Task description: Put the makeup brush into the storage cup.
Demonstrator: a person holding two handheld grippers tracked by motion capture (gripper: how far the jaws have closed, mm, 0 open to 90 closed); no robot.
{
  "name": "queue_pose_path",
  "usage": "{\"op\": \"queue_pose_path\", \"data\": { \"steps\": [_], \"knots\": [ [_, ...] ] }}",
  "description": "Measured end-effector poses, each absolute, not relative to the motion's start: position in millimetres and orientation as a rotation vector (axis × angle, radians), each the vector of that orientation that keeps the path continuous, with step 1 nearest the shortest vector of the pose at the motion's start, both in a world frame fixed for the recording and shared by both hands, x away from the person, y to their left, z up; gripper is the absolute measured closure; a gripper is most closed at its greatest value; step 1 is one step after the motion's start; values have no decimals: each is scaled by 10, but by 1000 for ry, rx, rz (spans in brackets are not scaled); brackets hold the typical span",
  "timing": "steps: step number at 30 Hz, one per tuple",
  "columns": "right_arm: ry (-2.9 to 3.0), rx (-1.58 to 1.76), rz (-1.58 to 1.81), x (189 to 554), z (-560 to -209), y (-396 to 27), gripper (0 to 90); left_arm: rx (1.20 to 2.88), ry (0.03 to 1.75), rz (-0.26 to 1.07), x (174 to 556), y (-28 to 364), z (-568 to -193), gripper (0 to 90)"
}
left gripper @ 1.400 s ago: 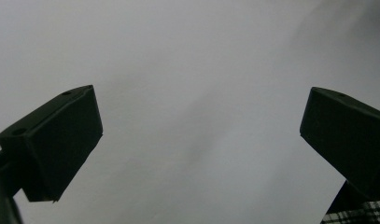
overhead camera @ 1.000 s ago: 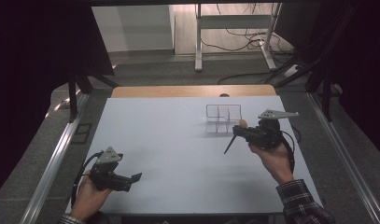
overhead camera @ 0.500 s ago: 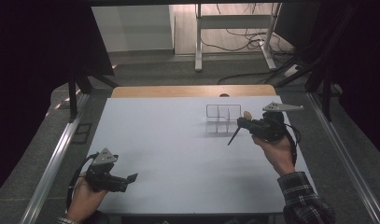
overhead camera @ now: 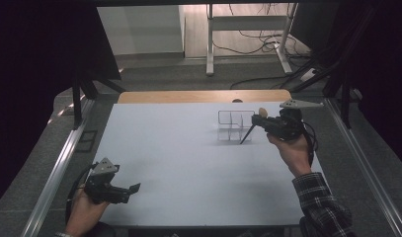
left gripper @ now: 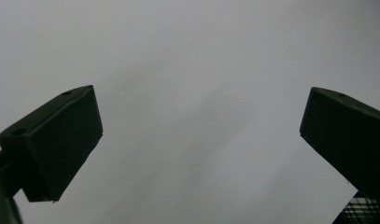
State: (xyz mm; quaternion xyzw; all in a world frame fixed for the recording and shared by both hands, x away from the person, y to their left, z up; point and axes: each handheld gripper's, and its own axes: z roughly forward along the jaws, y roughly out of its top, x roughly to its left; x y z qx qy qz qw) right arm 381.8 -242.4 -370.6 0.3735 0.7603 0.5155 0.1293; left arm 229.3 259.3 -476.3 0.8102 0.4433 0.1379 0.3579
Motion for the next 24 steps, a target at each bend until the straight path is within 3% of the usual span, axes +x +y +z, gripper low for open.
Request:
{"op": "queue_pose_path", "data": {
  "steps": [24],
  "knots": [
    [2154,1051,1540,4081,-3499,-2242,840,2092,1171,344,2239,2699,-4792,0]
  ]
}}
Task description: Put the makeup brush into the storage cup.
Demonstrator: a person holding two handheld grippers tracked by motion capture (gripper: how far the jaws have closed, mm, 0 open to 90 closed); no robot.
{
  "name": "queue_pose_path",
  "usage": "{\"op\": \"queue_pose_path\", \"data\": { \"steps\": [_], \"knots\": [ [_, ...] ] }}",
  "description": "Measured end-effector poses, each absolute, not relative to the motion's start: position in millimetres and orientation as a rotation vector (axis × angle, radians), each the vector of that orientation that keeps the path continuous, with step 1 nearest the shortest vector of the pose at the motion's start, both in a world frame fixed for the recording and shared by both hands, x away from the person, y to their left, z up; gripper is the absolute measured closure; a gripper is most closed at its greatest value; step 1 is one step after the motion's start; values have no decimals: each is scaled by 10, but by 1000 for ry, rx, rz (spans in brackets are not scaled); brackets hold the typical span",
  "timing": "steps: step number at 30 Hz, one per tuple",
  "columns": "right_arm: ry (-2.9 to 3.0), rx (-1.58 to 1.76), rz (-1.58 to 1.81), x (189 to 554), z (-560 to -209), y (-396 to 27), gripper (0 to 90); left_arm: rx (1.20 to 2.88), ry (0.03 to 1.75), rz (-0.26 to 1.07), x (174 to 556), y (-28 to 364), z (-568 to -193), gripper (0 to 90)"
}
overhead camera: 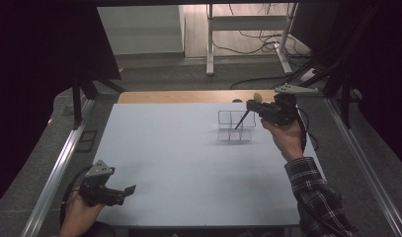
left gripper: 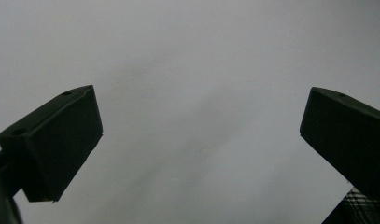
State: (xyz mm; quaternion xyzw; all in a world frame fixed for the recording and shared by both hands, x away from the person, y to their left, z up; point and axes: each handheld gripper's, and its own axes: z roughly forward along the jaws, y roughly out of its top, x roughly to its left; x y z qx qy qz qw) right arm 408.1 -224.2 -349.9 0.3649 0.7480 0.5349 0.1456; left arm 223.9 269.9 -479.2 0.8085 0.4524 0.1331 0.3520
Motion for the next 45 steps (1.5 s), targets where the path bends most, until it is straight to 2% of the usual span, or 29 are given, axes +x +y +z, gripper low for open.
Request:
{"op": "queue_pose_path", "data": {
  "steps": [45],
  "knots": [
    [2116,1028,1485,4592,-3385,-1899,841,2094,1166,351,2252,2689,-4793,0]
  ]
}}
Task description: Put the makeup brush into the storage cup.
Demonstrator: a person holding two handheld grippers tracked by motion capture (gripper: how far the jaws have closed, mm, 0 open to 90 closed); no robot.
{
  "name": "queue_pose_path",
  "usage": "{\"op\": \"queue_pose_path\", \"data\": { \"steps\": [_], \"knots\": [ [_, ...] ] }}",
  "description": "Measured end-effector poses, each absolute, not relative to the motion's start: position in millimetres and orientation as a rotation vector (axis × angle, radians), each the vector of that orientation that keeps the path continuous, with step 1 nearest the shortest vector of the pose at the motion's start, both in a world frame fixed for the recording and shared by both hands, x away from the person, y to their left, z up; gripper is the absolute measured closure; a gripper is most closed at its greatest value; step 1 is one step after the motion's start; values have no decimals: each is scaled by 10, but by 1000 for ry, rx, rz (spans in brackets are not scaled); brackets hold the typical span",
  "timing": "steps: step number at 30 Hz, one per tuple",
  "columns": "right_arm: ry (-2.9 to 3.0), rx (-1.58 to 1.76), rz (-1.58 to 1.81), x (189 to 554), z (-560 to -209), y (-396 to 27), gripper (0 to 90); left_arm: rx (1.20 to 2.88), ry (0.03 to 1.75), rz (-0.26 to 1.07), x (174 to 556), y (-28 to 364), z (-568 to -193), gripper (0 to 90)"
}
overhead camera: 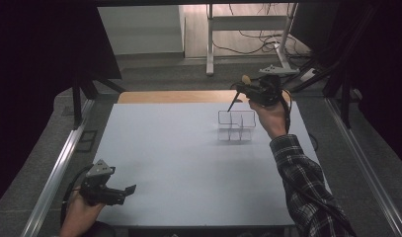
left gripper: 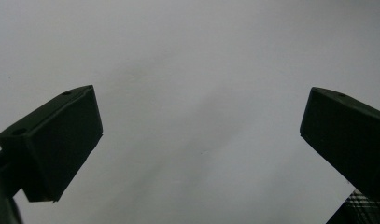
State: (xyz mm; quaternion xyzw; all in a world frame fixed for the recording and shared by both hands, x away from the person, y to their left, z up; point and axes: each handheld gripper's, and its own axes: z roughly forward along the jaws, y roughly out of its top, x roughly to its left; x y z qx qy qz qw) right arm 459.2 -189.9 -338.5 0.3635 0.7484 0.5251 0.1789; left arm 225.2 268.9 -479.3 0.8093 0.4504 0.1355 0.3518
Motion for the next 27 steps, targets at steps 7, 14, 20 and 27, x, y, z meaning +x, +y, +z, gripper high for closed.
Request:
{"op": "queue_pose_path", "data": {
  "steps": [7,14,20,27],
  "knots": [
    [2117,1025,1468,4651,-3416,-1847,841,2097,1164,351,2253,2691,-4793,0],
    [2121,1022,1449,4692,-3466,-1805,841,2091,1163,349,2251,2691,-4792,0],
    [2126,1027,1426,4719,-3539,-1775,840,2089,1163,350,2251,2693,-4791,0],
    [2137,1031,1407,4737,-3623,-1748,841,2089,1163,350,2250,2694,-4792,0]
  ]
}}
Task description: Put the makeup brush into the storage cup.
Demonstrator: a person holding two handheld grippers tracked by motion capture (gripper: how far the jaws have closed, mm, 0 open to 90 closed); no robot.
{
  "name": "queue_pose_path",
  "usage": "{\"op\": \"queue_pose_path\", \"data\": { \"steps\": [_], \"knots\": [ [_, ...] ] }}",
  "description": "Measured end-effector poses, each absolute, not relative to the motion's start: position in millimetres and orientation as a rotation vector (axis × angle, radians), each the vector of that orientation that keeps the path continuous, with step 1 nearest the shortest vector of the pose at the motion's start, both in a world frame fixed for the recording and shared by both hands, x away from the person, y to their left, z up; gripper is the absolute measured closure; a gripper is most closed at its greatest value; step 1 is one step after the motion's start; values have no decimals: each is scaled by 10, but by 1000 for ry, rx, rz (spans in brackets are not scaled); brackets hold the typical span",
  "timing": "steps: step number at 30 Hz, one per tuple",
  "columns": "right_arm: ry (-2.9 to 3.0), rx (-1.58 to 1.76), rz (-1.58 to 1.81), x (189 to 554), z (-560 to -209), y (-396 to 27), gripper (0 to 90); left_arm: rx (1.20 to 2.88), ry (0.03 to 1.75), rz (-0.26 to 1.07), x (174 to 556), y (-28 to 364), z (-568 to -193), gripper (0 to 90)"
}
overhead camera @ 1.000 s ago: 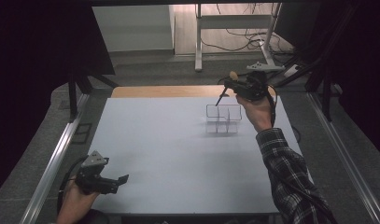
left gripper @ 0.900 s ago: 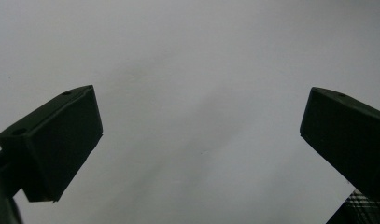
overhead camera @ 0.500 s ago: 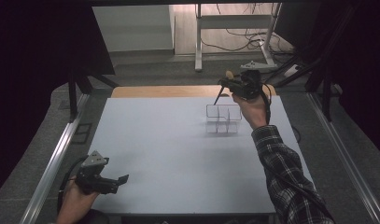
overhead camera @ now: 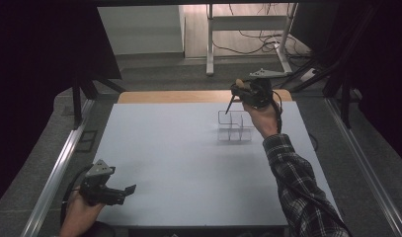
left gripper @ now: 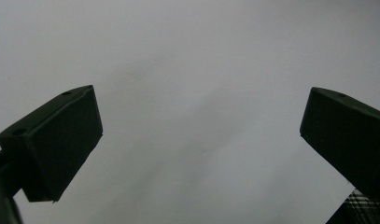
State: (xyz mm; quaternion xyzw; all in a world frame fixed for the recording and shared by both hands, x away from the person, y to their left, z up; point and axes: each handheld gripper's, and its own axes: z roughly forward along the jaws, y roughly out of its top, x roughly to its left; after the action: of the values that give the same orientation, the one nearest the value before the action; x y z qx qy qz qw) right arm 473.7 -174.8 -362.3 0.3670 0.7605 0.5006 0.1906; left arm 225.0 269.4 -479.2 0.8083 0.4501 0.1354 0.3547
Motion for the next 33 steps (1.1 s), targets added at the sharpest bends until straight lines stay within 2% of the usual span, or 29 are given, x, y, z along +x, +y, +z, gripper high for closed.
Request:
{"op": "queue_pose_path", "data": {
  "steps": [33],
  "knots": [
    [2189,1040,1357,4725,-4017,-1639,840,2093,1159,343,2250,2689,-4796,0]
  ]
}}
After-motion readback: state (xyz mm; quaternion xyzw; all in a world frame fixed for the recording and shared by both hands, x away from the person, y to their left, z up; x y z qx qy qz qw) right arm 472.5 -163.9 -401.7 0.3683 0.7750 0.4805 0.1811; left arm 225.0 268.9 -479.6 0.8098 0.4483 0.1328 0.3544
